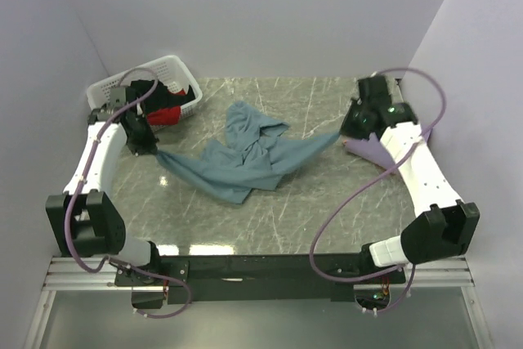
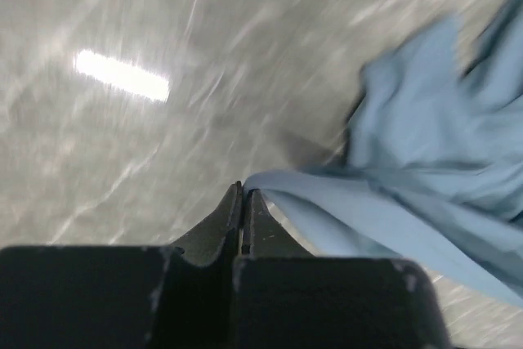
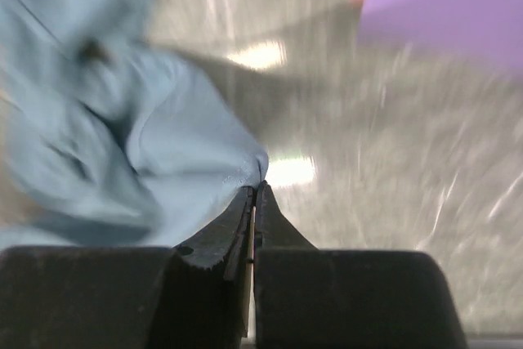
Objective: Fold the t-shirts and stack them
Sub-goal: Flatten the tshirt out
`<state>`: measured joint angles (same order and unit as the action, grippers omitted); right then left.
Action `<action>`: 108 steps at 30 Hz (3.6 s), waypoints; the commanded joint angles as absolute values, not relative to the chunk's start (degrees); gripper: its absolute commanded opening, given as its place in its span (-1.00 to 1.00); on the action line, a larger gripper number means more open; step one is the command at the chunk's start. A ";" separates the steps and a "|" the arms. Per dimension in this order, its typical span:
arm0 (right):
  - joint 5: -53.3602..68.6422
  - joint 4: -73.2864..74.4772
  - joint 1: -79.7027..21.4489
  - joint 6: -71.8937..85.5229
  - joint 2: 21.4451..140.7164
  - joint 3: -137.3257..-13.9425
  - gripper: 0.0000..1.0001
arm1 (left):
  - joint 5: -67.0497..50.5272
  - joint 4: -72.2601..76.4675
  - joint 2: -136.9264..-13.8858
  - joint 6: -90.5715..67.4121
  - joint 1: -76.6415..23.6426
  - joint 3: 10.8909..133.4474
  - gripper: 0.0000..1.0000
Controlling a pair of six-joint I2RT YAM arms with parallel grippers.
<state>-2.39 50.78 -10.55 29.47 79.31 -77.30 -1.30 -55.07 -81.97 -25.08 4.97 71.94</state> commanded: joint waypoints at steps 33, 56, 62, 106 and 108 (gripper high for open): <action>-6.68 20.13 -0.26 20.66 68.28 -122.78 -1.00 | 5.98 -19.87 -52.12 -42.19 4.83 97.39 -0.99; -0.79 28.66 -0.26 21.88 92.47 -135.35 -1.00 | -8.26 -28.22 -75.24 -40.34 4.92 109.43 -0.99; -1.32 23.48 -0.26 22.76 82.90 -130.52 -1.00 | -7.04 -21.90 -66.90 -44.03 4.83 104.69 -0.99; 3.95 24.68 -1.49 16.35 115.66 -125.60 0.41 | -0.52 -19.15 -68.98 -39.38 4.83 66.52 0.49; 4.30 23.82 -1.41 16.52 113.74 -120.26 0.50 | -1.75 -21.34 -69.52 -39.02 4.75 67.93 0.53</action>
<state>3.31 23.81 -1.26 17.26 120.38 -118.65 1.41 -23.35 -70.00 -41.17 4.69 62.59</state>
